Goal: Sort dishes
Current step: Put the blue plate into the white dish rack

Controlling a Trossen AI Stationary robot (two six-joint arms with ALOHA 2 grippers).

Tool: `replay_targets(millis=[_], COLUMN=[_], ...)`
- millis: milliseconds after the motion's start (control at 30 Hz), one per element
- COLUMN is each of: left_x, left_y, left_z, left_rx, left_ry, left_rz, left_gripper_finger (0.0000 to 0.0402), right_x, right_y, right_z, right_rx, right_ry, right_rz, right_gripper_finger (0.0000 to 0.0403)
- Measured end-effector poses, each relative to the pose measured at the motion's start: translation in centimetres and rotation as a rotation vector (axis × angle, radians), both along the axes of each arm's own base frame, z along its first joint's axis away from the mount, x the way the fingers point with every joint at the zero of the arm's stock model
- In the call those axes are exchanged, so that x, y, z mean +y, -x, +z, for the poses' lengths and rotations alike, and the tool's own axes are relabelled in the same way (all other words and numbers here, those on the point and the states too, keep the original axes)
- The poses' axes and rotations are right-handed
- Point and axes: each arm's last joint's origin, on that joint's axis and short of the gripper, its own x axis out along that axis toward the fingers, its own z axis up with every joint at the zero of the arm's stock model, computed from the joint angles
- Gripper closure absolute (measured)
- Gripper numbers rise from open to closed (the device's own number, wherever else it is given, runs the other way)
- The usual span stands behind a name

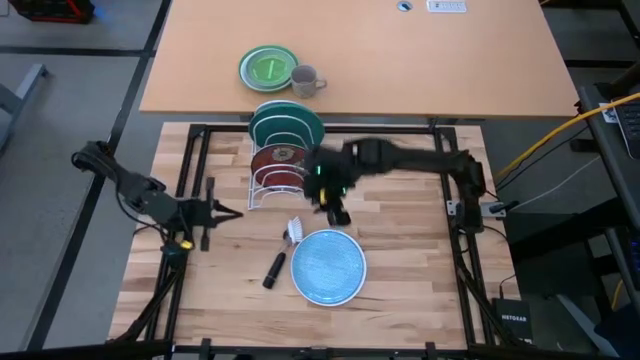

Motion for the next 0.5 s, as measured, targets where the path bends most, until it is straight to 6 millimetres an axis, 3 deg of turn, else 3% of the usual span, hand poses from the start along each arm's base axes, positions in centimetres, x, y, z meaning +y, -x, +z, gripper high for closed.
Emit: replay_targets(millis=[200, 500], left_x=[-1.9, -5.2], left_y=[-2.7, -7.4], left_z=[-1.4, -4.9], left_rx=[0.019, 0.079], left_ry=[0.041, 0.010], left_rz=[-0.053, -0.149], left_gripper_finger=[0.0400, 0.0400], right_x=[5.9, 12.3], right_y=[1.2, 3.7], right_z=[-2.5, -8.1], right_rx=[0.159, 0.348], right_ry=[0.191, 0.240], right_rz=[-0.089, -0.183], right_gripper_finger=[0.0295, 0.0295])
